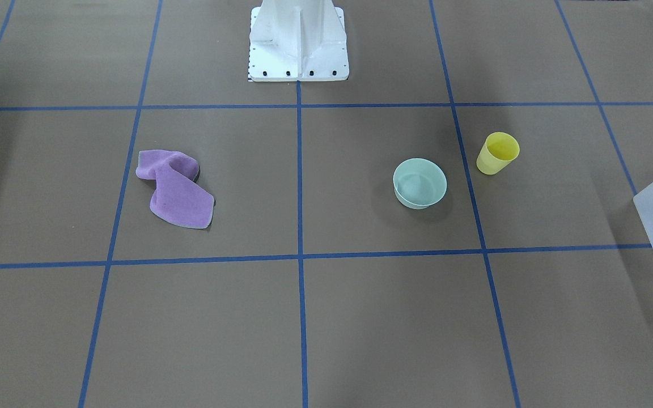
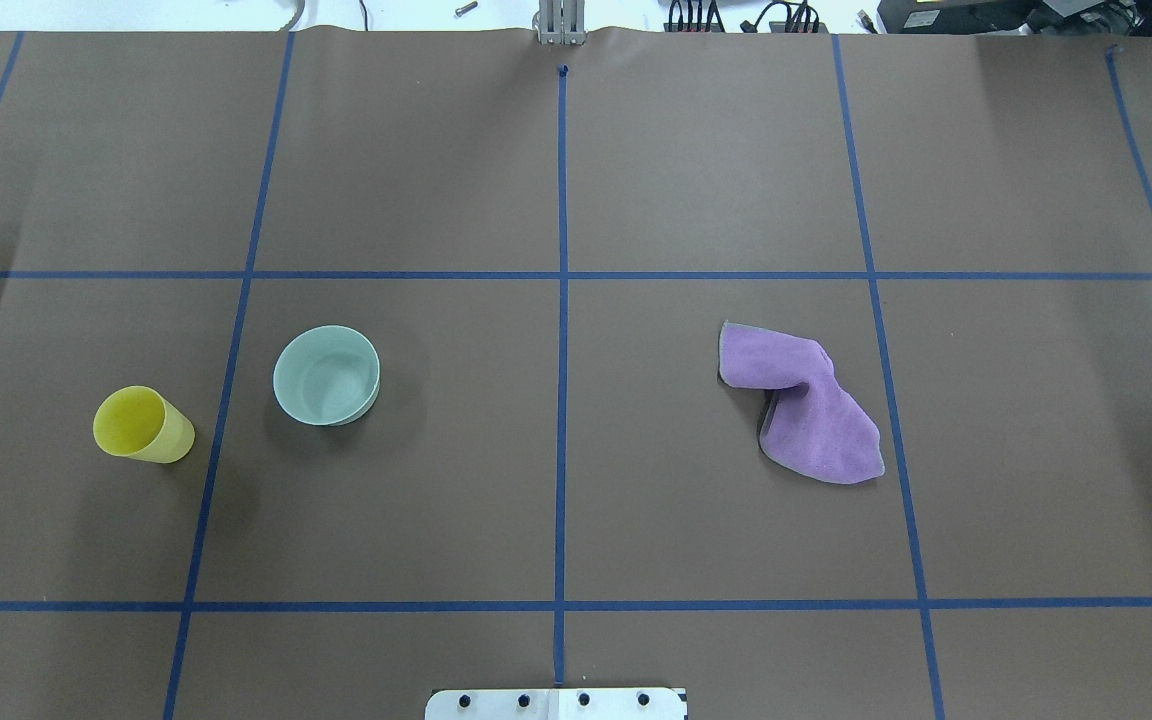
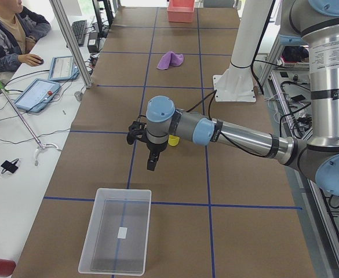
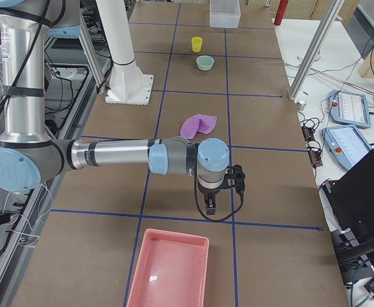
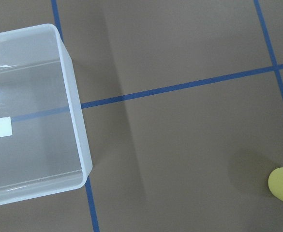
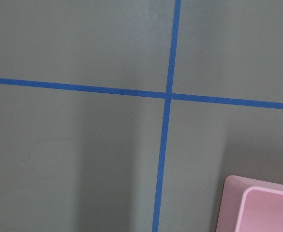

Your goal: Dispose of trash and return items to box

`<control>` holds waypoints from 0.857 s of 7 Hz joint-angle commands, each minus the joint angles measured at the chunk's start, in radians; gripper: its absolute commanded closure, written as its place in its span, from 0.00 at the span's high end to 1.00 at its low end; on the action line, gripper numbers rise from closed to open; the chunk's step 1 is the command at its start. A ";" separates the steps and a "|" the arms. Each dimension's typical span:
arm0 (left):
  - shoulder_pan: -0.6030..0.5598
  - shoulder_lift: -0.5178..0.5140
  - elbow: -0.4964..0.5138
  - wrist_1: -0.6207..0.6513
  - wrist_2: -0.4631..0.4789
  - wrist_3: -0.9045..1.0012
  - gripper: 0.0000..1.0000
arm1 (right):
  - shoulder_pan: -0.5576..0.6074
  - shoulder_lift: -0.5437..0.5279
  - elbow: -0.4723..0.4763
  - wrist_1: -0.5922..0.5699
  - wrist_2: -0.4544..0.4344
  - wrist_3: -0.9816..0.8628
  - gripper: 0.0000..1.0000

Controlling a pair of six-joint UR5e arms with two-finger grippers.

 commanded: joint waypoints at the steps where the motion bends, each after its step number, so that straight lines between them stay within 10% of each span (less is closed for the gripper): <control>1: -0.007 0.030 -0.034 0.013 -0.022 0.029 0.98 | 0.005 0.008 0.008 0.002 -0.001 0.001 1.00; 6: -0.087 -0.007 -0.022 -0.010 0.032 0.022 0.98 | -0.024 0.015 0.005 0.004 -0.046 0.001 1.00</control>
